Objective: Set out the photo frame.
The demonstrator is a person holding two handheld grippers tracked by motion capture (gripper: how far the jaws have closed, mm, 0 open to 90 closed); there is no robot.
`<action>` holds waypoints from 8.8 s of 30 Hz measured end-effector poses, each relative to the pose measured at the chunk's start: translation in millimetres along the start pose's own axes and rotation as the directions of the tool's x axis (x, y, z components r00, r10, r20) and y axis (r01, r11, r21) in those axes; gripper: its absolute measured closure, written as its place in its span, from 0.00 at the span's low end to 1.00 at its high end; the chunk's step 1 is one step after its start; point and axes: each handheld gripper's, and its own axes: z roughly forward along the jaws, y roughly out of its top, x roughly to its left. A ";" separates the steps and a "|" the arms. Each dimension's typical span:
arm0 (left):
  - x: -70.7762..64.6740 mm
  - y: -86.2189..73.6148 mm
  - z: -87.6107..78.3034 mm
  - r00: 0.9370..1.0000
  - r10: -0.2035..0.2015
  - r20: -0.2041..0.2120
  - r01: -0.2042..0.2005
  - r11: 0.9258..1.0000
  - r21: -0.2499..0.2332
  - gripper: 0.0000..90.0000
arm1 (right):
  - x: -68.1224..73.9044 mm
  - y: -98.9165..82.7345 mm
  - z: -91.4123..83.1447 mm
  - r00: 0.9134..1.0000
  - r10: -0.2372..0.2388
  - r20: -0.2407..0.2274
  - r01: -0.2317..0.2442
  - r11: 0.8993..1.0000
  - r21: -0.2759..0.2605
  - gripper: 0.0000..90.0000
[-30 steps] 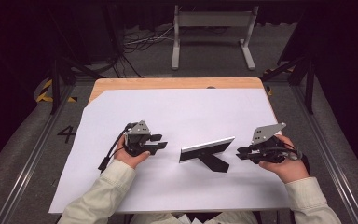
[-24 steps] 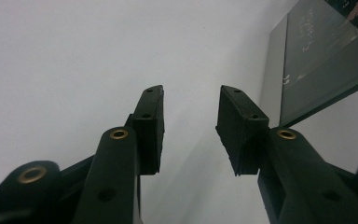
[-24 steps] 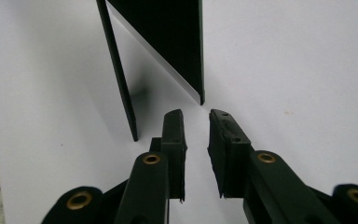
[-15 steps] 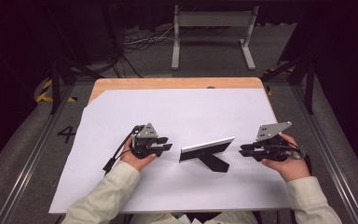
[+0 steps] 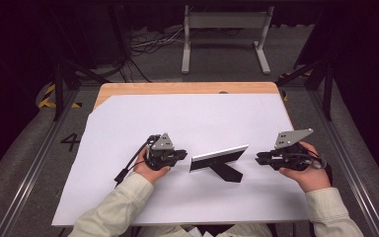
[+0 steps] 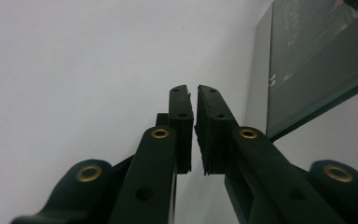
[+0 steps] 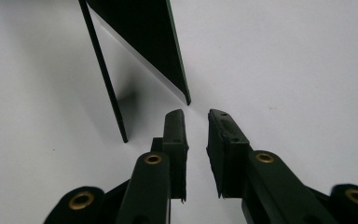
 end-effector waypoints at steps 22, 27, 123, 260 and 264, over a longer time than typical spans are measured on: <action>-10.2 -2.2 18.2 0.994 0.037 0.104 -0.046 0.995 0.084 1.00 | -1.0 -0.1 -3.9 1.000 0.021 -0.003 -0.021 1.000 -0.015 0.84; -11.7 -2.5 21.3 0.990 0.057 0.126 -0.070 0.992 0.104 1.00 | -0.5 0.7 -3.8 1.000 0.024 -0.007 -0.024 1.000 -0.015 0.83; -123.0 23.5 71.2 0.778 0.300 0.553 -0.406 0.911 0.076 1.00 | 9.0 7.1 -16.7 0.998 0.055 -0.039 -0.056 0.998 -0.015 0.81; -19.0 -22.4 -27.5 0.973 0.124 0.193 -0.141 0.987 0.076 0.88 | 18.4 112.3 -59.4 0.869 0.485 0.104 -0.484 0.784 0.389 0.77; -19.3 -22.4 -27.5 0.973 0.121 0.196 -0.138 0.988 0.076 0.87 | 29.4 117.4 -56.4 0.876 0.471 0.102 -0.468 0.781 0.412 0.76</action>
